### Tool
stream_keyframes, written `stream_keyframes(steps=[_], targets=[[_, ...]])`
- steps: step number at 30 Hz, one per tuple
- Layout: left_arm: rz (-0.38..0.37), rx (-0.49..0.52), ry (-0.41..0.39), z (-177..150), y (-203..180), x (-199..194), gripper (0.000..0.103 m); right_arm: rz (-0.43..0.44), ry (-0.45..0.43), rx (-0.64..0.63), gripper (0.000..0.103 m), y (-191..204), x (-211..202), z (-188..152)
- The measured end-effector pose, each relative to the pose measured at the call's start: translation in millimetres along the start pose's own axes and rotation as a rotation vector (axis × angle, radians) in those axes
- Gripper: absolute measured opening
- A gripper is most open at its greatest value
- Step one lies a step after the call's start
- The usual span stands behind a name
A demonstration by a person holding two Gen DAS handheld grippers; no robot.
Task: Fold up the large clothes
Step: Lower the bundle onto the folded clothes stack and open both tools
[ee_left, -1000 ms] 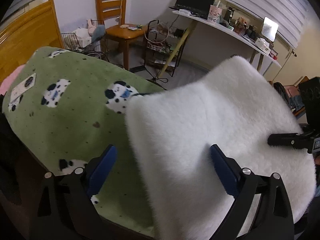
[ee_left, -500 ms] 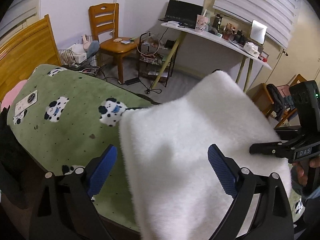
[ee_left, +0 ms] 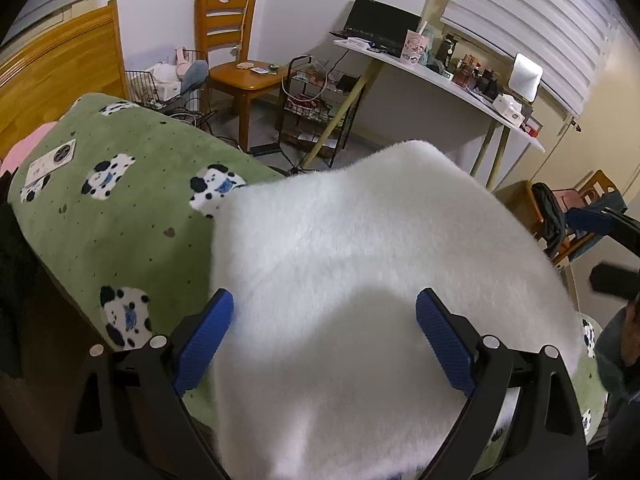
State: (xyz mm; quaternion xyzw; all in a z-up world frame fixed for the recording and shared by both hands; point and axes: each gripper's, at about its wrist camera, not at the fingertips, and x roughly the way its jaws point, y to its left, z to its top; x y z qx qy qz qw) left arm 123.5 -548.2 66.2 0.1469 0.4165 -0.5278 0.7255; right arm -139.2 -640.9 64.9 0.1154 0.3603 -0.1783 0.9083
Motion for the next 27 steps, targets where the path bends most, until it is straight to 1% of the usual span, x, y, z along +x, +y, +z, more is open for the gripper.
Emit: stream_keyframes(steps=[1,2,3,5,6,8,11,12,13,14,15,16,18,20,22,27], targets=[[0.0,-0.002,-0.002,-2.1,0.2,-2.5,0.091,-0.003,-0.022,-0.028,0.098,8.8,-1.3,-2.8],[0.001,0.0,-0.004,-4.4,-0.1,-4.1,0.092,-0.024,-0.057,-0.083,0.098,23.3,-2.8,-6.3],[0.003,0.003,-0.003,-6.5,-0.9,-4.9,0.092,-0.044,-0.073,-0.118,0.098,31.6,-3.0,-8.4],[-0.001,-0.001,0.001,-12.8,-0.6,-3.6,0.092,-0.102,-0.07,-0.195,0.098,46.9,4.8,-14.1],[-0.004,-0.009,0.001,-15.3,0.5,-2.7,0.092,-0.138,-0.052,-0.235,0.098,53.6,12.6,-18.9],[-0.015,-0.033,-0.002,-21.6,4.5,-0.9,0.093,-0.154,-0.011,-0.253,0.097,55.2,23.8,-29.3],[-0.041,-0.081,0.026,-32.3,14.9,7.4,0.097,-0.191,0.108,-0.257,0.096,46.1,49.0,-55.3],[-0.057,-0.106,0.031,-35.5,19.0,9.6,0.097,-0.219,0.151,-0.253,0.096,39.3,59.2,-69.6],[-0.082,-0.145,0.032,-39.9,25.7,11.9,0.097,-0.211,0.149,-0.227,0.096,32.8,61.2,-80.8],[-0.091,-0.161,0.03,-42.9,29.1,13.0,0.097,-0.192,0.137,-0.194,0.096,28.2,59.8,-87.7],[-0.093,-0.161,0.026,-45.0,29.9,12.9,0.097,-0.178,0.141,-0.147,0.096,21.6,59.4,-96.5],[-0.086,-0.157,0.01,-48.7,30.7,10.7,0.097,-0.185,0.144,-0.125,0.096,18.7,59.2,-103.5],[-0.072,-0.15,-0.009,-51.5,30.0,7.3,0.097,-0.172,0.116,-0.076,0.096,10.7,51.3,-115.9],[-0.058,-0.138,-0.03,-53.3,28.9,3.3,0.097,-0.156,0.083,-0.038,0.096,8.3,43.2,-117.4],[-0.043,-0.119,-0.051,-55.2,27.0,-1.4,0.097,-0.161,0.053,-0.015,0.096,6.9,34.8,-117.2],[0.014,-0.076,-0.099,-56.8,23.4,-19.5,0.096,-0.14,-0.013,0.036,0.097,13.7,8.4,-110.2]])
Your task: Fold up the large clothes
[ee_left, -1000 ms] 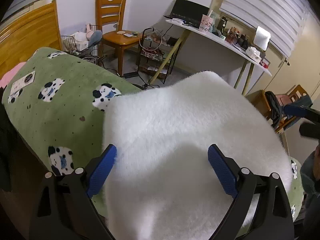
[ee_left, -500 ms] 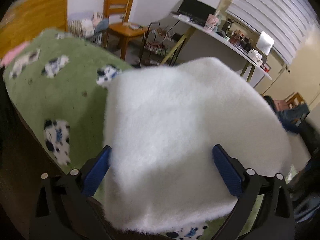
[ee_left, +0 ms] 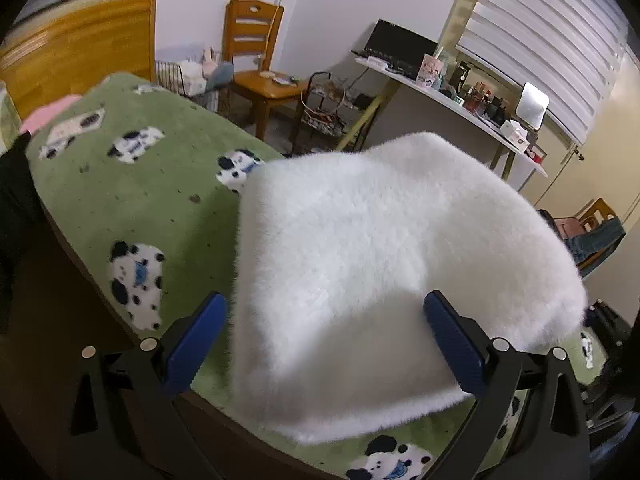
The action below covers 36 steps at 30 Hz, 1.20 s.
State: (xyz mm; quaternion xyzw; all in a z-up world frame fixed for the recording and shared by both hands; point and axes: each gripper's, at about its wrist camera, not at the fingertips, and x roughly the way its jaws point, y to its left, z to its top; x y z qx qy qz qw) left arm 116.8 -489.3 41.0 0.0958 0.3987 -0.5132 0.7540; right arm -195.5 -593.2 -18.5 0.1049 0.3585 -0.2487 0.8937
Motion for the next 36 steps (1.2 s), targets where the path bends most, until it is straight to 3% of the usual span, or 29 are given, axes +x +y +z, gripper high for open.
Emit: stream_keyframes(steps=[9,14,26,36], targets=[[0.163,0.043,-0.096,-9.0,-5.6,-73.6,0.096,0.049,-0.075,0.028,0.097,26.6,-50.4,9.0],[0.218,0.035,-0.113,-20.3,-10.5,-117.2,0.096,0.036,-0.106,0.008,0.097,44.8,-78.1,9.9],[0.265,0.02,-0.12,-77.5,-33.0,-196.4,0.096,-0.005,-0.148,-0.02,0.097,88.5,-146.1,-30.2],[0.295,0.049,-0.129,-135.8,-57.6,-228.6,0.096,-0.017,-0.176,0.009,0.097,111.0,-173.1,-71.1]])
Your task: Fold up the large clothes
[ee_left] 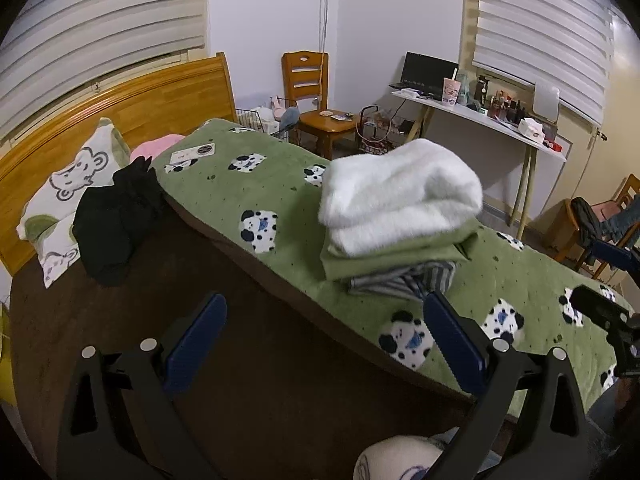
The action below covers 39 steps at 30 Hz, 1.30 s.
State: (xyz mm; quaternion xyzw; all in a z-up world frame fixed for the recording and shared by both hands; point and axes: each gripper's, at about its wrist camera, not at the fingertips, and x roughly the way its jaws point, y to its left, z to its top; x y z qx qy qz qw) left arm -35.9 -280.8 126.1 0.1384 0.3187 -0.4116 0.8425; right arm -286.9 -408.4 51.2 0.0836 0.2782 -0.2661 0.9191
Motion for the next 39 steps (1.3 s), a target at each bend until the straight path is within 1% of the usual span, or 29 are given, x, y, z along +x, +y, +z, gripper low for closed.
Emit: stream_keyframes(steps=[4,9,13,18,22,27,34,39], targets=[[0.007,-0.001,-0.003,-23.5,-10.2,-1.5,0.096,-0.018,0.005,0.015,0.097,2.7,-4.6,-19.8],[-0.023,-0.027,0.001,-48.8,-23.0,2.3,0.096,-0.04,0.028,0.003,0.097,5.9,-5.1,-42.6],[-0.041,-0.051,0.024,-63.4,-28.8,8.5,0.096,-0.057,0.049,-0.008,0.097,6.9,-1.1,-55.1],[-0.046,-0.057,0.04,-76.4,-37.4,12.1,0.096,-0.058,0.064,-0.003,0.097,2.9,0.9,-64.3],[-0.044,-0.063,0.033,-78.7,-41.2,10.4,0.096,-0.073,0.06,-0.006,0.097,-0.7,-1.1,-64.3],[-0.044,-0.063,0.016,-73.2,-45.0,8.5,0.096,-0.098,0.052,-0.02,0.097,-2.8,-1.8,-64.9],[-0.036,-0.029,0.016,-65.9,-56.2,9.5,0.096,-0.095,0.057,-0.026,0.097,-4.3,-1.9,-65.4],[-0.045,-0.02,0.021,-62.8,-62.1,11.5,0.096,-0.092,0.056,-0.023,0.097,-5.7,-2.0,-64.5]])
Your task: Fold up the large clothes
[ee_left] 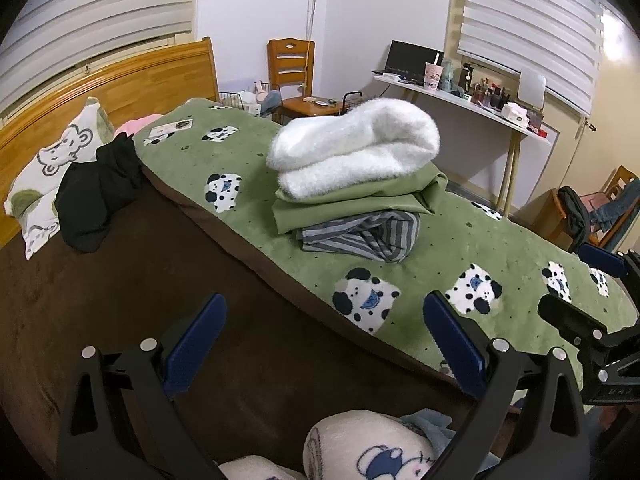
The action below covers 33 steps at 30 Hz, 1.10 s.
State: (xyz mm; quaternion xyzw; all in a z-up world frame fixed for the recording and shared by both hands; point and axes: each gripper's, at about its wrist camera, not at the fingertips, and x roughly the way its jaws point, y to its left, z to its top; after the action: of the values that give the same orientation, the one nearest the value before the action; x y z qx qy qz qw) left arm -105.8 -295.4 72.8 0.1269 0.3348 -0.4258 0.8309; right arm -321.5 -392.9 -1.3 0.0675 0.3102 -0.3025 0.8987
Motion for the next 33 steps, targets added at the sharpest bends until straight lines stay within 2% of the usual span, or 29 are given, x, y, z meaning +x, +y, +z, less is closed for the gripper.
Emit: stream_keyframes(steps=[18,33], targets=[[0.013,0.005,-0.023,6.6,-2.1,-0.5,0.096,-0.023,-0.018,-0.034,0.097,8.7,-4.7,6.0],[0.061,0.016,-0.062,7.4,-5.1,-3.1,0.096,-0.044,-0.035,-0.026,0.097,7.4,-8.5,6.6]])
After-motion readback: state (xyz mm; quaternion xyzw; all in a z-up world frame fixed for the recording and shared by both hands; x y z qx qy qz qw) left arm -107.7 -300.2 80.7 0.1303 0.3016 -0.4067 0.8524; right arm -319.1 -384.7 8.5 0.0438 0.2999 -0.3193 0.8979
